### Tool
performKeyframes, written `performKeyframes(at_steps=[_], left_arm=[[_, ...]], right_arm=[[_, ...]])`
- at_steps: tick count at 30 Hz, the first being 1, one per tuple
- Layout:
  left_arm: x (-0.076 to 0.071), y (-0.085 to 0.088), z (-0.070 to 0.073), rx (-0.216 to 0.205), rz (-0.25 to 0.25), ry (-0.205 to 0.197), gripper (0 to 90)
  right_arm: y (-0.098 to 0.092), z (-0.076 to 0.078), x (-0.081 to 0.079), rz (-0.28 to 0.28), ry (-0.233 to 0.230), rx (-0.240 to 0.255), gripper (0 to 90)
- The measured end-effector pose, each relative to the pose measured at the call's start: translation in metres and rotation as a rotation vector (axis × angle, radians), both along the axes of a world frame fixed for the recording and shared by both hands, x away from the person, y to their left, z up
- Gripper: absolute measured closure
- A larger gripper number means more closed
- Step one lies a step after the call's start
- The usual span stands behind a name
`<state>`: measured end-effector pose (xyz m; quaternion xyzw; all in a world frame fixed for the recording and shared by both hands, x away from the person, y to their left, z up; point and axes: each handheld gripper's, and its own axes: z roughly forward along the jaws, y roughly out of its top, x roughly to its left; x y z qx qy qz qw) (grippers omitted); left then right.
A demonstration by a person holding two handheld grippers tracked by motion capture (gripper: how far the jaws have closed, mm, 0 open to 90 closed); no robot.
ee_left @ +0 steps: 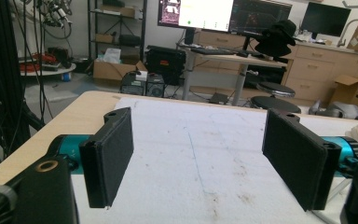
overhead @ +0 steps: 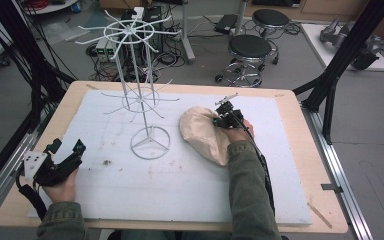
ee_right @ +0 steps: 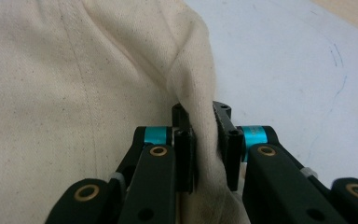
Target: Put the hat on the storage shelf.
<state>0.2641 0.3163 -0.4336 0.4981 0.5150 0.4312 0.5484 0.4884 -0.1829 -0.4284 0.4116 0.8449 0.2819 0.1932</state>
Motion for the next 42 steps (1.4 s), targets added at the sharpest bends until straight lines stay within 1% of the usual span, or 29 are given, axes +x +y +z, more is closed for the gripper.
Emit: performKeyframes(at_steps=[3,4,7,8,11,14,15,16,17,18,19,20,21,23,24,25,29,32,33,34,38,40,42], left_arm=[[0.0,0.0,0.0,-0.003,0.002,-0.003,25.1],[0.0,0.0,0.0,-0.003,0.002,-0.003,25.1],[0.0,0.0,0.0,-0.001,0.002,-0.002,25.1],[0.0,0.0,0.0,-0.002,0.001,-0.001,25.1],[0.0,0.0,0.0,-0.001,-0.001,-0.001,25.1],[0.0,0.0,0.0,0.001,-0.004,0.0,25.1],[0.0,-0.001,0.0,-0.001,-0.003,-0.001,25.1],[0.0,-0.001,0.0,-0.003,-0.004,-0.003,25.1],[0.0,-0.002,0.0,-0.002,-0.004,-0.003,25.1],[0.0,-0.002,0.0,-0.002,-0.004,-0.003,25.1],[0.0,-0.002,0.0,-0.004,-0.005,-0.003,25.1],[0.0,-0.002,0.0,-0.004,-0.005,-0.003,25.1],[0.0,-0.001,0.0,-0.009,-0.007,0.0,25.1],[0.0,-0.001,0.0,-0.011,-0.006,0.0,25.1],[0.0,-0.001,0.0,-0.012,-0.006,0.0,25.1],[0.0,-0.002,0.0,-0.013,-0.005,-0.002,25.1],[0.0,-0.002,0.0,-0.011,-0.008,-0.003,25.1],[0.0,-0.002,0.0,-0.01,-0.008,-0.001,25.1],[0.0,-0.002,0.0,-0.011,-0.008,0.0,25.1],[0.0,-0.001,0.0,-0.01,-0.007,0.0,25.1],[0.0,-0.001,0.0,-0.01,-0.008,0.001,25.1],[0.001,-0.002,0.0,-0.013,-0.009,-0.001,25.1],[0.001,-0.002,0.0,-0.011,-0.01,-0.001,25.1]], right_arm=[[0.0,0.001,-0.001,-0.006,-0.001,0.003,80.6],[0.0,0.001,-0.001,0.0,-0.007,-0.005,80.6],[-0.001,0.003,-0.003,0.001,-0.008,-0.002,80.7],[-0.004,0.006,-0.006,-0.006,-0.025,0.018,80.7],[-0.013,0.016,-0.013,-0.016,-0.049,0.067,80.6],[-0.024,0.028,-0.021,-0.031,-0.084,0.125,80.5],[-0.024,0.028,-0.021,-0.031,-0.084,0.125,80.5],[-0.032,0.036,-0.027,-0.036,-0.118,0.169,80.4],[-0.036,0.04,-0.03,-0.036,-0.126,0.189,80.4],[-0.036,0.04,-0.03,-0.036,-0.126,0.189,80.4],[-0.04,0.05,-0.037,-0.035,-0.159,0.216,80.3],[-0.04,0.05,-0.037,-0.035,-0.159,0.216,80.3],[-0.043,0.059,-0.044,-0.027,-0.193,0.24,80.3],[-0.044,0.068,-0.049,-0.017,-0.223,0.269,80.3],[-0.044,0.068,-0.049,-0.017,-0.223,0.269,80.3],[-0.045,0.075,-0.055,-0.007,-0.248,0.289,80.0],[-0.045,0.081,-0.06,0.002,-0.273,0.3,79.7],[-0.045,0.085,-0.063,0.001,-0.292,0.326,79.6],[-0.045,0.085,-0.063,0.001,-0.292,0.326,79.6],[-0.045,0.089,-0.066,0.001,-0.307,0.35,79.6],[-0.049,0.098,-0.072,0.008,-0.34,0.411,79.6],[-0.052,0.102,-0.075,0.014,-0.354,0.438,79.4],[-0.055,0.105,-0.078,0.009,-0.36,0.467,79.2]])
